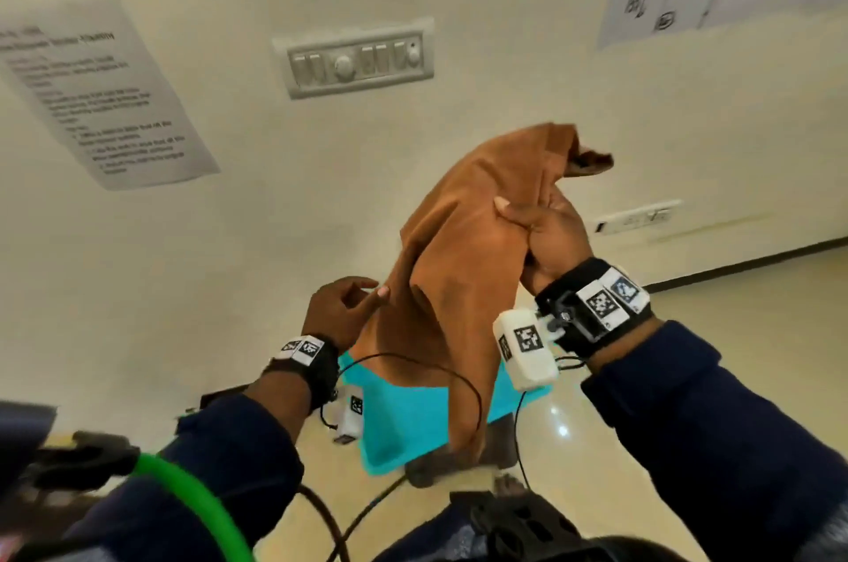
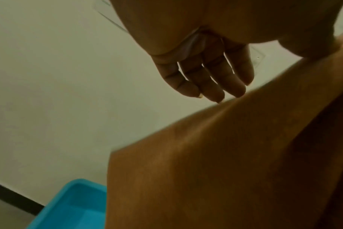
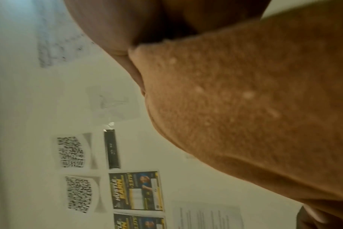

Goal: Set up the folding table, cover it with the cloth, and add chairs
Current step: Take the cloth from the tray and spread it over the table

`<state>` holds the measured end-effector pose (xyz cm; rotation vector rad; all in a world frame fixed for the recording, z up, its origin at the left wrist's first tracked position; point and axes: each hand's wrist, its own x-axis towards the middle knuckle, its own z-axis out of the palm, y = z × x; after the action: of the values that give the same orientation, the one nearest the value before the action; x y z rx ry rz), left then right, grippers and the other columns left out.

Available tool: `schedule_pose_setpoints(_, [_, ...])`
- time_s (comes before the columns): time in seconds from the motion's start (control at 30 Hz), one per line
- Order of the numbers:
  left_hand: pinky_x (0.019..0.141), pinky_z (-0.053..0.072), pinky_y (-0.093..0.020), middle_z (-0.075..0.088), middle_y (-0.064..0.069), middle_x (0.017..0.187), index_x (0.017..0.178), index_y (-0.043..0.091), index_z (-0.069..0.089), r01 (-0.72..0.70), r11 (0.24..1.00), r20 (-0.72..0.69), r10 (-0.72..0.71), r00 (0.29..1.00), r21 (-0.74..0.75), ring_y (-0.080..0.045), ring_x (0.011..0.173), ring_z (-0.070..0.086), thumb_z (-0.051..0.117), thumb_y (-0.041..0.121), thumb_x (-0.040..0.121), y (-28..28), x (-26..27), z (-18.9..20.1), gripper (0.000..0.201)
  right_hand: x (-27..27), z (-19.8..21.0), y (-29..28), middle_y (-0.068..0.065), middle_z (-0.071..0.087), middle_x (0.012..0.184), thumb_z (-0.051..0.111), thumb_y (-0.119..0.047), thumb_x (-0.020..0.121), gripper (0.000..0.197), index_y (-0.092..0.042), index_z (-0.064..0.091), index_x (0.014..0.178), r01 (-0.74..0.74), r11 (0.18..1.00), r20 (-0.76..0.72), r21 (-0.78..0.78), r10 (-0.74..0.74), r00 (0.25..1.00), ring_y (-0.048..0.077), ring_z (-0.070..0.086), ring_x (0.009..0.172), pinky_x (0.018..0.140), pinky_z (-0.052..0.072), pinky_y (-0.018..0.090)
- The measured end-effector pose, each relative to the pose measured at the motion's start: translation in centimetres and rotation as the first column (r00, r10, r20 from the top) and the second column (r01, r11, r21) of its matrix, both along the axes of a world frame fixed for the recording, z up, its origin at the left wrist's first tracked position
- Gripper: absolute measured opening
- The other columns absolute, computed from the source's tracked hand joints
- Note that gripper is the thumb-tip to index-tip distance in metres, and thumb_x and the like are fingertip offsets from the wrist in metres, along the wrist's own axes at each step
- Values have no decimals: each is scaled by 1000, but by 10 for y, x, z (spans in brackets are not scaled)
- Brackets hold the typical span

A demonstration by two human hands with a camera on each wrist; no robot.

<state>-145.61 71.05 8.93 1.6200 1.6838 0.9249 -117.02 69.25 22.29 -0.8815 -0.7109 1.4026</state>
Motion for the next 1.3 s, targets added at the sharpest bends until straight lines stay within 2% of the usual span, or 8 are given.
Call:
schedule_pose_setpoints(0.13, [70, 44, -21, 70, 14, 79, 92, 29, 73, 8, 995, 81, -17, 997, 102, 4, 75, 61, 62, 53, 87, 10, 47, 36, 27, 41, 53, -62, 15, 70, 126, 68, 0, 86, 52, -16, 59, 135, 167, 983, -57, 69, -164, 985, 36, 69, 112, 92, 58, 49])
schedule_pose_setpoints(0.33, [75, 50, -18, 75, 14, 89, 99, 31, 75, 313, 923, 139, -348, 927, 224, 3, 83, 67, 56, 63, 83, -16, 164, 76, 40, 120, 82, -154, 14, 67, 131, 77, -13, 83, 60, -23, 57, 138, 471, 872, -52, 129, -469, 882, 40, 66, 116, 100, 51, 59])
schedule_pose_setpoints(0.53, [74, 59, -36, 74, 8, 78, 91, 28, 77, 574, 774, 231, -630, 741, 268, -12, 74, 68, 71, 50, 81, -95, 326, 95, 26, 211, 69, -244, 17, 69, 126, 65, 5, 88, 52, -13, 59, 136, 698, 704, -82, 133, -694, 715, 37, 69, 113, 95, 57, 49])
schedule_pose_setpoints(0.73, [55, 49, -33, 60, 7, 62, 76, 23, 64, 818, 507, 192, -862, 470, 272, -7, 59, 51, 85, 61, 64, -232, 474, 90, 45, 326, 19, -339, 10, 73, 120, 65, 6, 85, 55, -27, 65, 130, 839, 542, -25, 52, -839, 544, 32, 70, 110, 98, 54, 54])
schedule_pose_setpoints(0.9, [87, 57, -32, 64, 14, 125, 137, 47, 37, 897, 421, -14, -905, 426, 133, -7, 106, 65, 87, 72, 44, -325, 598, 71, 108, 428, 0, -412, 8, 70, 123, 68, 1, 85, 63, -36, 55, 134, 911, 412, 10, -22, -911, 413, 26, 71, 104, 94, 57, 48])
schedule_pose_setpoints(1.0, [95, 54, -37, 51, 15, 144, 149, 62, 3, 919, 372, -27, -925, 378, 131, -10, 119, 59, 88, 68, 50, -367, 663, 63, 130, 479, -9, -441, 8, 69, 124, 72, -5, 83, 70, -37, 48, 141, 932, 357, 52, -67, -931, 360, 25, 70, 103, 95, 56, 49])
schedule_pose_setpoints(1.17, [74, 52, -18, 59, 20, 119, 144, 68, 10, 862, 441, 67, -896, 439, 249, 5, 88, 61, 72, 48, 84, -410, 761, 56, 89, 554, -13, -489, 3, 71, 115, 70, -5, 86, 69, -34, 45, 143, 954, 295, 196, -49, -934, 299, 23, 71, 101, 91, 59, 48])
schedule_pose_setpoints(1.3, [79, 61, -39, 68, 12, 114, 140, 72, 20, 895, 378, 64, -925, 374, 237, -11, 91, 68, 60, 31, 91, -411, 851, 53, 76, 623, -7, -520, -3, 69, 117, 70, -1, 88, 65, -29, 46, 142, 978, 202, 265, 45, -947, 184, 13, 70, 103, 83, 60, 30])
